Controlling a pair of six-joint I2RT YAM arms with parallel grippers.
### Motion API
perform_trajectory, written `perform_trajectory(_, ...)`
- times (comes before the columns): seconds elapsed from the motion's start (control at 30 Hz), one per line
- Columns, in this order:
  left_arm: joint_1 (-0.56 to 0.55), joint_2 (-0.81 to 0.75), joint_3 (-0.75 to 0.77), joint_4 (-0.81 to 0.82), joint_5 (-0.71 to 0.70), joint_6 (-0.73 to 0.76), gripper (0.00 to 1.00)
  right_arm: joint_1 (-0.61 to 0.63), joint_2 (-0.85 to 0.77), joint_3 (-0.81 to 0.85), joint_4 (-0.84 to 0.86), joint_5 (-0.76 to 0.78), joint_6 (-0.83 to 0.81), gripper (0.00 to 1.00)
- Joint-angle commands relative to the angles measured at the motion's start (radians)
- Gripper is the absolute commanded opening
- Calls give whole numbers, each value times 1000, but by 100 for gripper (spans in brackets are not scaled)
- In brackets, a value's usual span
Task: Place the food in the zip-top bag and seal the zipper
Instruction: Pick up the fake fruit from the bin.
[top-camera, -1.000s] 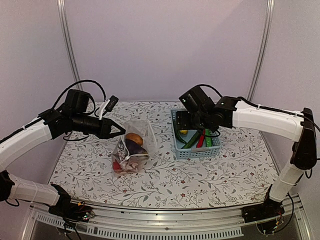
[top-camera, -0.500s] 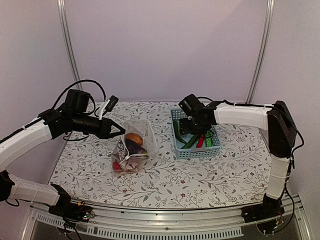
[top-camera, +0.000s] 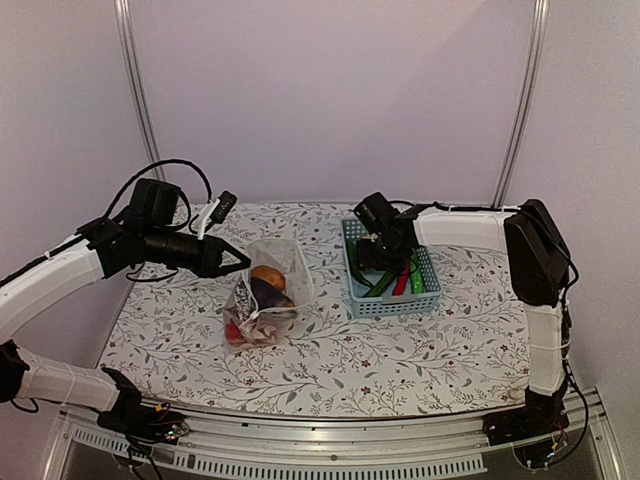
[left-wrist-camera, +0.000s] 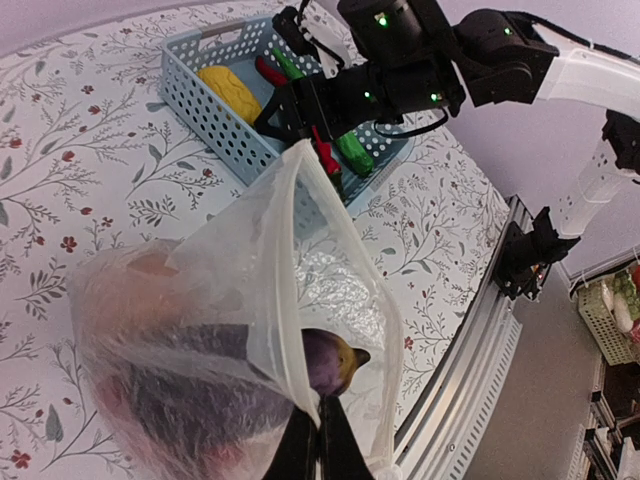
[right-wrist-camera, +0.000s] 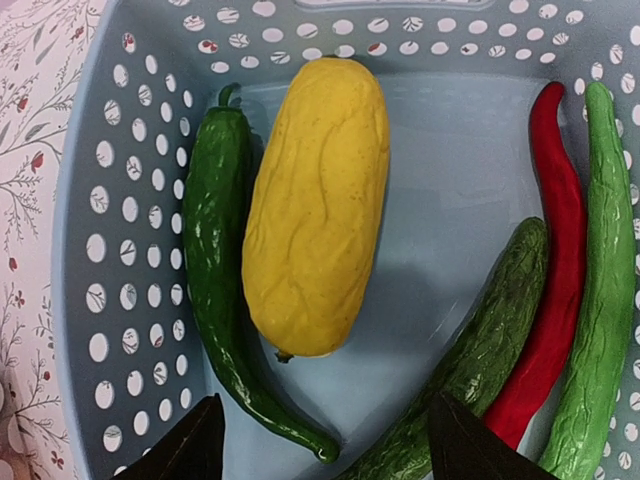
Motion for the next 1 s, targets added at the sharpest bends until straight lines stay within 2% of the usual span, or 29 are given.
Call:
perform_trajectory(0.0,-13,0,-8,5,-3,11,0,-19,47,51,5,-10,-13,69)
perform_trajectory(0.6,-13,-6,-6,5,7,8,0,-43,191,194,-13,25,-17,64)
perform_trajectory(0.97,-13,-11,-6,5,10,8,0,-48,229,227,-15,37,-26,59)
